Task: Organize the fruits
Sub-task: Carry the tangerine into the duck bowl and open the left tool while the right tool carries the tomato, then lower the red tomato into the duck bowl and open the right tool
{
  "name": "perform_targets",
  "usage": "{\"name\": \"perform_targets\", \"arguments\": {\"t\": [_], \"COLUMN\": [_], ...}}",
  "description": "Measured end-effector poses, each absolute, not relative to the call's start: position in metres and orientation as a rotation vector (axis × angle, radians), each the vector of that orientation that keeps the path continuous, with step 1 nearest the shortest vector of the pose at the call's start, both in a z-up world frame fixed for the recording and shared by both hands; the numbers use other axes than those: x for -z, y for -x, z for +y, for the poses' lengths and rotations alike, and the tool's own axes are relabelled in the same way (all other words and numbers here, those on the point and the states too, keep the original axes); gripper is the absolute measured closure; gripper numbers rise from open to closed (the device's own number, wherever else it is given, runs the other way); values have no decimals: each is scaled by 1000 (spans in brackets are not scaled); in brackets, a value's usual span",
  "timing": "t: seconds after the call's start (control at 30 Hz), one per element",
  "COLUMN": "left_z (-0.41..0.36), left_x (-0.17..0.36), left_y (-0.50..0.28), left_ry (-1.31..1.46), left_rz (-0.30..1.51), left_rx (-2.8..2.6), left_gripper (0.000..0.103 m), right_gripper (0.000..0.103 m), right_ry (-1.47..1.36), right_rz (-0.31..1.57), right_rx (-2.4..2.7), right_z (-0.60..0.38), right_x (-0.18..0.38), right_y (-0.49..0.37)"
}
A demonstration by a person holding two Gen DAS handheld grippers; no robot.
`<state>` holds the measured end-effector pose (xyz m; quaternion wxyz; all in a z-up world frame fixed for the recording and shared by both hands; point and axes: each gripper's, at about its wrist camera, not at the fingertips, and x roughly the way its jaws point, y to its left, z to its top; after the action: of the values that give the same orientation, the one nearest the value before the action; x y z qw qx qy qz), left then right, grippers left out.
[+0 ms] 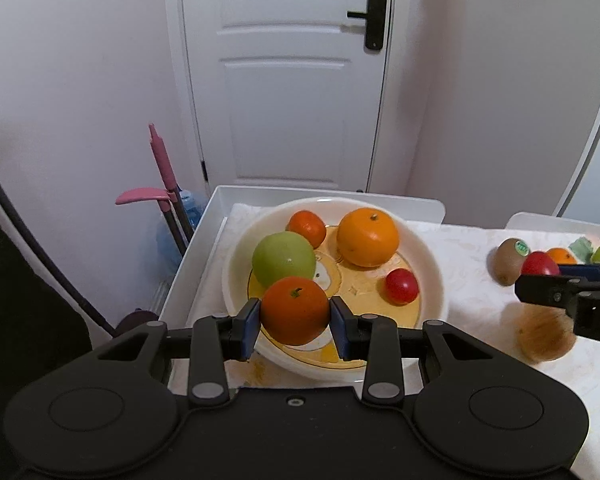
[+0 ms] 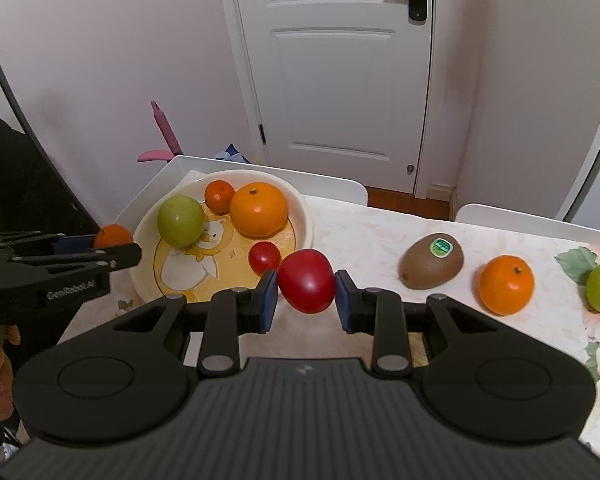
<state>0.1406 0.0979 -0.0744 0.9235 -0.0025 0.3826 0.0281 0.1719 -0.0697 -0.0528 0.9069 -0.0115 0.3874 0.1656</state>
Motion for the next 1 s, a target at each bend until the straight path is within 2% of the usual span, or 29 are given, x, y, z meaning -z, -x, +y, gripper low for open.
{"name": "perform_targets", "arguments": {"t": [0.57, 0.63, 0.7, 1.0], "left_z": [117, 119, 119, 128], "left_x": [112, 112, 108, 99], "left_y": [-183, -183, -181, -173], "left_ry": [-49, -38, -39, -40], "left_rz": [889, 883, 863, 840], "left_rx": [24, 43, 46, 54], "left_gripper": [62, 49, 24, 22], "right_gripper": [58, 58, 58, 58], "right_ry": [-4, -2, -1, 31], "right_rz": [836, 836, 835, 816], "right_rx": [-275, -271, -268, -282], "right_z": [-44, -42, -40, -28], "right_x": [74, 74, 74, 70], "right_y": [-195, -197, -199, -216]}}
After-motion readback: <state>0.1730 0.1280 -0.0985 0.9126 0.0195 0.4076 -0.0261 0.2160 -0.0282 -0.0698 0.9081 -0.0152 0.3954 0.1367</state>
